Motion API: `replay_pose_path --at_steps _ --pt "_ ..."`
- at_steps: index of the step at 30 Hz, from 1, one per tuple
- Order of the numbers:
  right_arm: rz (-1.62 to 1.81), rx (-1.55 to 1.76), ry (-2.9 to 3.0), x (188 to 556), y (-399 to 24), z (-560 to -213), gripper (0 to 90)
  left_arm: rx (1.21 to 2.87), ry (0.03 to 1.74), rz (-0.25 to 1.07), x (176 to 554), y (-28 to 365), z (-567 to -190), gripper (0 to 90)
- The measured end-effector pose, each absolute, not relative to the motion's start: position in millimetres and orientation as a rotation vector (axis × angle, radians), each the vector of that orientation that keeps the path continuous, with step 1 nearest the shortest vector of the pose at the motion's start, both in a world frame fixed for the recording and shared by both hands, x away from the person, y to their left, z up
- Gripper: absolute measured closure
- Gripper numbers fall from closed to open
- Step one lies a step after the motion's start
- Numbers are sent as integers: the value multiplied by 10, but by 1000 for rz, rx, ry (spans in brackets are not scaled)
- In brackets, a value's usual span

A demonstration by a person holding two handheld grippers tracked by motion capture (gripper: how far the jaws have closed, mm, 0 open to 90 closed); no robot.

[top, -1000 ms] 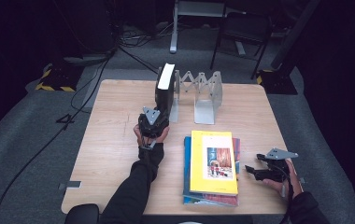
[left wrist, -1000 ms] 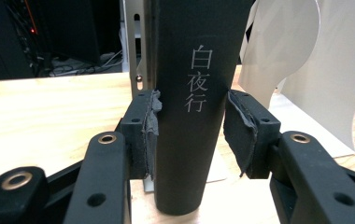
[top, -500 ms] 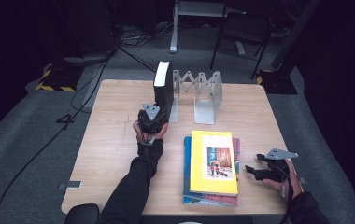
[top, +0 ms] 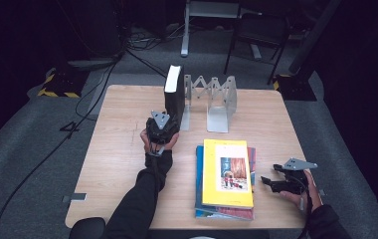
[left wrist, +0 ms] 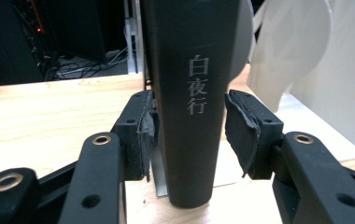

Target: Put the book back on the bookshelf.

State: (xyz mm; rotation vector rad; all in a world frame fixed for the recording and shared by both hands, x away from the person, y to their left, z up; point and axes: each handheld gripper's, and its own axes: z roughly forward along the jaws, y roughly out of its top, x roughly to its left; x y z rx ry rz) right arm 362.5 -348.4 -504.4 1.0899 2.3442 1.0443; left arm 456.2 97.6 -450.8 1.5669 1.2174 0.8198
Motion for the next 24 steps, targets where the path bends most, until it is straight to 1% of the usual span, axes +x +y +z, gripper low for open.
replay_pose_path --at_steps 3,6,8,10,13,16,18,21,24 --pt "1044 1091 2345 3624 -3483 -5044 232 1588 1209 785 4547 1005 -4469 511" --pt "1044 1090 2344 3624 -3483 -5044 232 1630 1213 704 4533 1021 -4465 511" --pt "1044 1090 2345 3624 -3483 -5044 232 1680 1195 693 4513 1027 -4456 500" --pt "1044 1090 2344 3625 -3484 -5044 232 1756 1112 655 4451 1032 -4433 472" --pt "1044 1090 2346 3626 -3484 -5044 232 1852 1010 642 4346 1040 -4432 447" --pt "1041 1091 2347 3627 -3483 -5042 231 1912 924 604 4233 1070 -4466 429" --pt "1040 1091 2346 3627 -3483 -5041 230 1933 905 592 4201 1090 -4476 412" --pt "1035 1094 2348 3626 -3482 -5039 221 1992 830 558 4119 1145 -4503 408" --pt "1025 1095 2358 3624 -3487 -5029 219 2058 740 508 4034 1216 -4522 384"
